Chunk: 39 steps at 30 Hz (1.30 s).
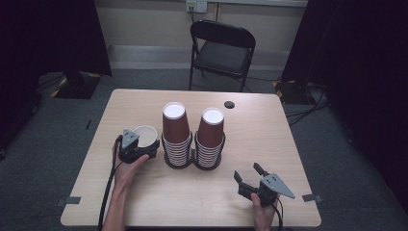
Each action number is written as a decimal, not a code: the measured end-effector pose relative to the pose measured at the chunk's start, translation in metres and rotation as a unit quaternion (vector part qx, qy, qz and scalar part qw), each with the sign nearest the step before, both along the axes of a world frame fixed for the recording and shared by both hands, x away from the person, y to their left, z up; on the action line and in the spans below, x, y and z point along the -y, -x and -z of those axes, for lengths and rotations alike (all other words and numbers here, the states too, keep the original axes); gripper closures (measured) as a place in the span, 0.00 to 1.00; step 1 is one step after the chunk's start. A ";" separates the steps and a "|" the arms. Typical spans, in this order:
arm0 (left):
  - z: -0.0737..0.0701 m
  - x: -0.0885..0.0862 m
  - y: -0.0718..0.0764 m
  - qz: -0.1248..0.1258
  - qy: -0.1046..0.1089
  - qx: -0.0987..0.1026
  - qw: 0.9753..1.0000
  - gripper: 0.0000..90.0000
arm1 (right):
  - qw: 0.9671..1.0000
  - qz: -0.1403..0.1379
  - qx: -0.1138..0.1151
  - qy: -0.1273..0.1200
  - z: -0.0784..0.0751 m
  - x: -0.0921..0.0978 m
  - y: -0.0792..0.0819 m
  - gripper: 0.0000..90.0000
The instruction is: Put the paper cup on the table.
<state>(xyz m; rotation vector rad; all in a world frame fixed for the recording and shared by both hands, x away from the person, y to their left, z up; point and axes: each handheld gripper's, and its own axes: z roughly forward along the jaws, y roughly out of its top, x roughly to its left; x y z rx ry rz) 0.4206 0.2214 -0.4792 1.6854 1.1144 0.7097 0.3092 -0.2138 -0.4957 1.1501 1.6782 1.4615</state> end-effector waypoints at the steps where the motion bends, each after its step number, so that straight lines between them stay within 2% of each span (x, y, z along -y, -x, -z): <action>1: 0.002 -0.001 -0.001 -0.007 0.003 -0.012 1.000 0.11 | 1.000 0.000 0.000 -0.003 0.000 0.000 0.000 0.18; 5: 0.003 -0.001 0.001 -0.008 -0.005 -0.014 1.000 0.12 | 1.000 -0.001 0.000 0.000 0.000 0.000 0.000 0.18; 7: 0.006 -0.003 0.001 -0.004 -0.009 -0.028 1.000 0.13 | 1.000 -0.001 0.000 -0.001 0.000 0.000 0.000 0.18; 10: 0.008 -0.003 0.002 -0.006 -0.006 -0.036 0.999 0.15 | 1.000 -0.001 0.001 -0.002 0.000 0.000 0.000 0.18; 11: 0.010 -0.003 0.001 -0.006 -0.020 -0.045 0.999 0.15 | 1.000 -0.001 0.001 -0.001 0.000 0.000 0.000 0.18; 12: 0.012 -0.003 0.001 -0.007 -0.025 -0.049 0.998 0.16 | 1.000 0.000 0.000 -0.001 0.000 0.000 0.000 0.18; 14: 0.014 -0.003 0.001 -0.010 -0.021 -0.054 0.998 0.17 | 1.000 0.000 0.000 -0.001 0.000 0.000 0.000 0.18; 16: 0.016 -0.004 0.001 -0.009 -0.038 -0.058 0.998 0.17 | 1.000 0.000 0.001 -0.001 0.000 0.000 0.000 0.18; 27: 0.017 -0.008 0.013 -0.009 -0.047 -0.055 0.997 0.17 | 1.000 -0.001 -0.001 -0.002 0.000 0.000 0.000 0.18; 31: 0.017 -0.011 0.026 -0.015 -0.034 -0.041 0.998 0.17 | 1.000 -0.001 -0.002 -0.005 0.000 0.000 0.000 0.18; 34: 0.017 -0.012 0.031 -0.015 -0.038 -0.038 0.998 0.17 | 1.000 -0.001 -0.002 -0.002 0.000 0.000 0.000 0.18; 35: 0.016 -0.012 0.034 -0.016 -0.031 -0.031 0.999 0.17 | 1.000 0.000 0.000 -0.003 0.000 0.000 0.000 0.18; 37: 0.016 -0.013 0.036 -0.016 -0.031 -0.028 0.999 0.17 | 1.000 0.000 0.000 -0.003 0.000 0.000 0.000 0.18; 39: 0.015 -0.014 0.039 -0.017 -0.037 -0.024 0.999 0.17 | 1.000 -0.001 -0.002 -0.005 0.000 0.000 0.000 0.18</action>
